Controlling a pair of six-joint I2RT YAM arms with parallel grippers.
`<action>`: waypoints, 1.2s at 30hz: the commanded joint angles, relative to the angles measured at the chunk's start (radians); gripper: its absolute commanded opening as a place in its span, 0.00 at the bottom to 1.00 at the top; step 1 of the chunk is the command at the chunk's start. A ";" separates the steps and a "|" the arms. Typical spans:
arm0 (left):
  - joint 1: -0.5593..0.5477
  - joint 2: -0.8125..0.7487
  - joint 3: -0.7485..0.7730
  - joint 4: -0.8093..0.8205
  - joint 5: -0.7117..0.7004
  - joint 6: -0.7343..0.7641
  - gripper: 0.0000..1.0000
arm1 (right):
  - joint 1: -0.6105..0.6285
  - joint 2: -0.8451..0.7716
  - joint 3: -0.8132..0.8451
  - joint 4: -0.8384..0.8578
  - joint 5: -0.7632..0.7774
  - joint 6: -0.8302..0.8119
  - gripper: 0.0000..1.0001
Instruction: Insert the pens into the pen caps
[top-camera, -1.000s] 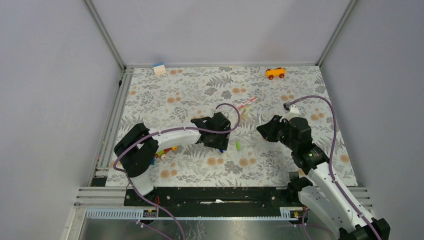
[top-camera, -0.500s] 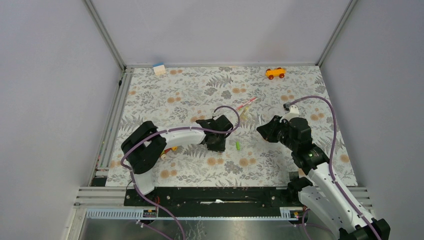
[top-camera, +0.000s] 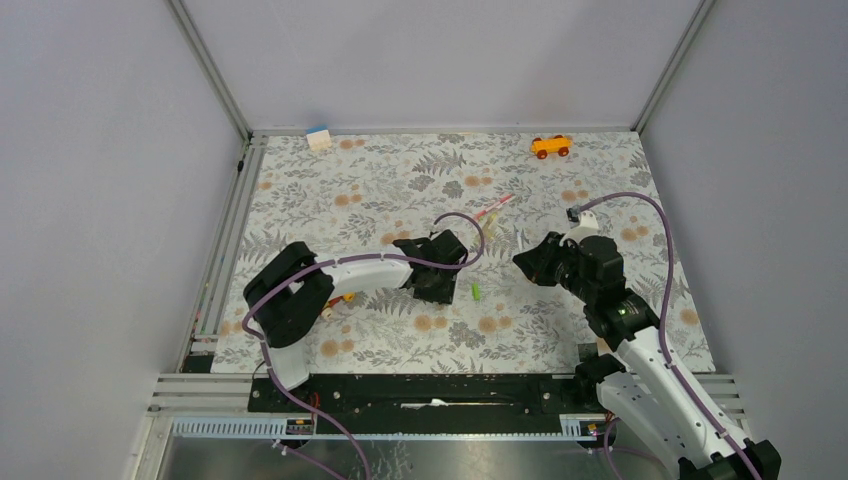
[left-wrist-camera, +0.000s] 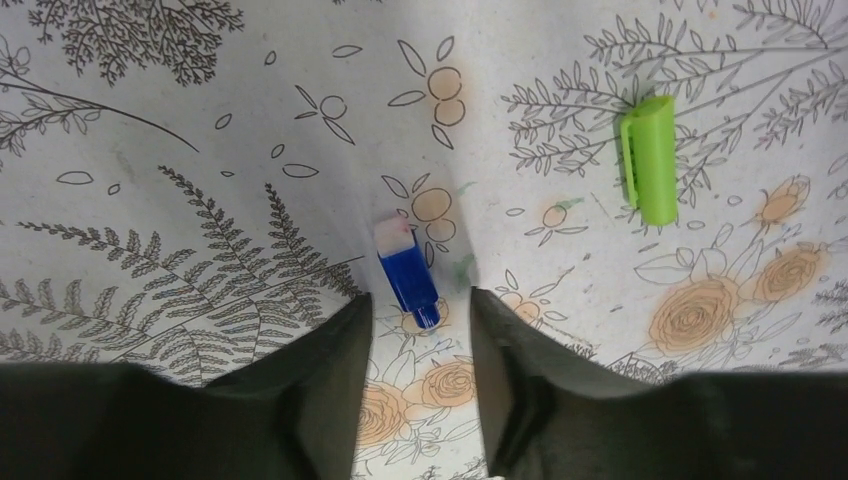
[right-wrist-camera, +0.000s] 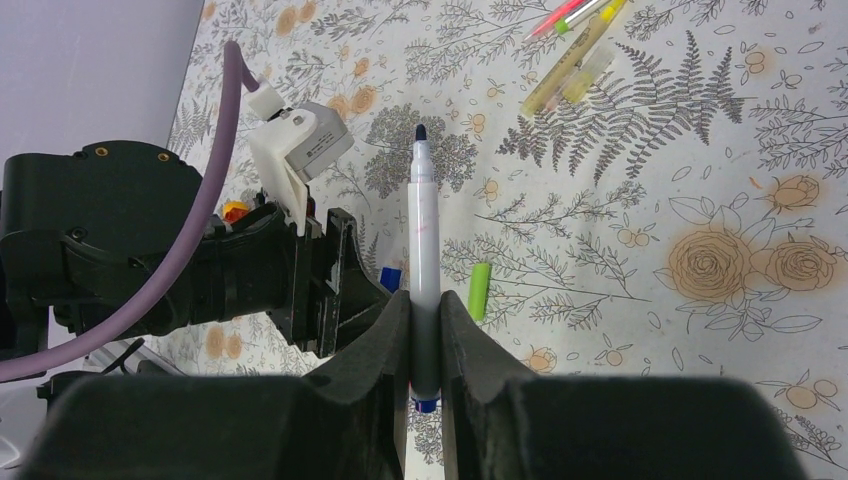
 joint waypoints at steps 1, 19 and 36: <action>-0.004 -0.035 0.042 -0.016 -0.011 0.068 0.51 | 0.006 -0.003 0.004 0.015 -0.031 -0.012 0.00; -0.004 0.072 0.163 -0.111 -0.100 0.035 0.42 | 0.005 0.026 0.019 0.020 -0.102 0.009 0.03; -0.003 0.065 0.131 -0.107 -0.084 0.033 0.39 | 0.006 0.055 0.042 0.073 -0.172 0.162 0.00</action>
